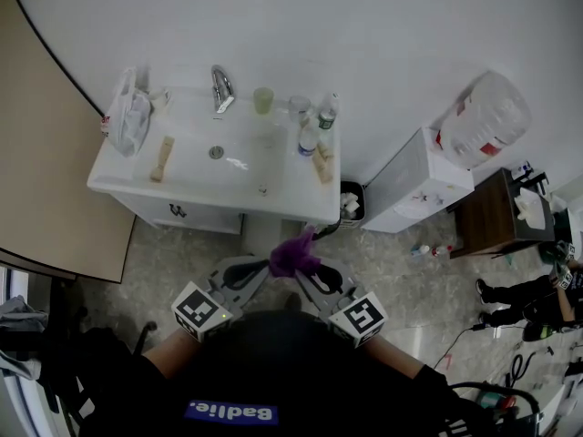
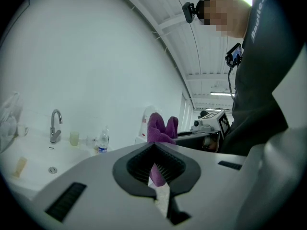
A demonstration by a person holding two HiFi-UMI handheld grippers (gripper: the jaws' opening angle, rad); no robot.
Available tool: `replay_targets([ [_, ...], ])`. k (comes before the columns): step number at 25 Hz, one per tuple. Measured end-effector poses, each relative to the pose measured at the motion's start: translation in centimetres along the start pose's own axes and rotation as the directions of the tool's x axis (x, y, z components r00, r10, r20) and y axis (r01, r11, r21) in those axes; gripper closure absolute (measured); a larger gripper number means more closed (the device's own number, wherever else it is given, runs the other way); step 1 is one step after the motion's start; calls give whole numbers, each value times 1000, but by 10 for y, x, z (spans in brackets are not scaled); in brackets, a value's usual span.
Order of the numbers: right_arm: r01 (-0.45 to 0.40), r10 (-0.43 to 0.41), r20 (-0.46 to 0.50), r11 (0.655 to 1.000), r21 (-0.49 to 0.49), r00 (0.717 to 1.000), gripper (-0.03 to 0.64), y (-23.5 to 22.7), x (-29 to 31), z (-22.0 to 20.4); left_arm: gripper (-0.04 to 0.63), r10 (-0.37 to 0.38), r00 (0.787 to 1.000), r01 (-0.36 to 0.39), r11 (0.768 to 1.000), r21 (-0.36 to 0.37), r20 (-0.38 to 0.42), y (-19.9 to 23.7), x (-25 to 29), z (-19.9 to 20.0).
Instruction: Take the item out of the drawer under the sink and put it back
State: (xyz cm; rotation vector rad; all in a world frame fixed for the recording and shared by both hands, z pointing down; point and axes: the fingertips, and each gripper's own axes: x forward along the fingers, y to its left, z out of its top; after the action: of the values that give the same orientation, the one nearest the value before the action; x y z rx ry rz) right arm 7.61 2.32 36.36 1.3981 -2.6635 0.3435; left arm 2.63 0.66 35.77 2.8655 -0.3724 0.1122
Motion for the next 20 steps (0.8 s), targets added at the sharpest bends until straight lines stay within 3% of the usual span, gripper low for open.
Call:
replay_targets([
  [11,-13,13,-25,1000,7,1000,546,-5,18,-11,601,25,999,-25,1000,-16,25,12,-6,-2],
  [17,-19,16,-81,999,-36,997,546,-18,35,-35,601,37,998,-35,999,-41,46,17,-3,3],
  [20,-21,19,-120,1000,-17,993,545,-28,45,-56,601,32,999,-32,999,-16,22,16,-4,0],
])
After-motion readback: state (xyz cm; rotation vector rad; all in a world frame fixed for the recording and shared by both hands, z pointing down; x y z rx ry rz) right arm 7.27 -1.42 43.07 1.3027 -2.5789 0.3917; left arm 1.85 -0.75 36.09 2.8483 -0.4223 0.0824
